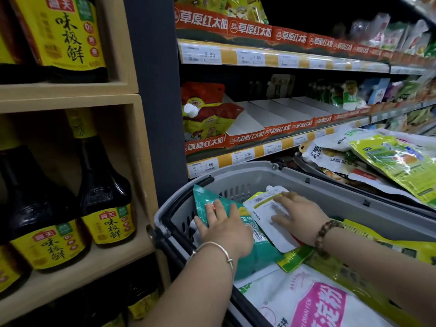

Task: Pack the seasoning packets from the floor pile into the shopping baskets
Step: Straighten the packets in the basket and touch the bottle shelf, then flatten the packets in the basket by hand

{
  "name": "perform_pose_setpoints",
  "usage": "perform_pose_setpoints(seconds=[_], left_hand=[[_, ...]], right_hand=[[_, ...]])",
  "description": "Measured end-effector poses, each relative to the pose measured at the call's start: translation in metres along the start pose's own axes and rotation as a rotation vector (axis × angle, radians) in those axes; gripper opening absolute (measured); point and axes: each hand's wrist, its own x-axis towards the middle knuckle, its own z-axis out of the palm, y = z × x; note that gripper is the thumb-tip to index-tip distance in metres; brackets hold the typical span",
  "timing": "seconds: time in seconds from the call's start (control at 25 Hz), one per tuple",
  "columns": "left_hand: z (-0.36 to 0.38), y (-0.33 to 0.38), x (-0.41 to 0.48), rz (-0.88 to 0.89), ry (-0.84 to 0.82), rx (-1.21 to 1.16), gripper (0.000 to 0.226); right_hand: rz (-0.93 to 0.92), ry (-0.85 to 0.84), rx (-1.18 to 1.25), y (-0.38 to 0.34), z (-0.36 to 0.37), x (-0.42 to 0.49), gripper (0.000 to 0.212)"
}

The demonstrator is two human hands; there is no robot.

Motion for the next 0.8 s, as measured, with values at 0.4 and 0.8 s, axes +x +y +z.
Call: perform_pose_setpoints(seconds=[0.4, 0.8], left_hand=[[0.013, -0.001, 0.008, -0.020, -0.262, 0.084, 0.068], [-0.013, 0.001, -0.010, 0.083, -0.037, 0.099, 0.048]], right_hand=[[-0.006, -0.190, -0.227, -0.007, 0.026, -0.005, 0.063], [0.007, -0.166, -0.133, -0.016, 0.005, -0.003, 0.059]])
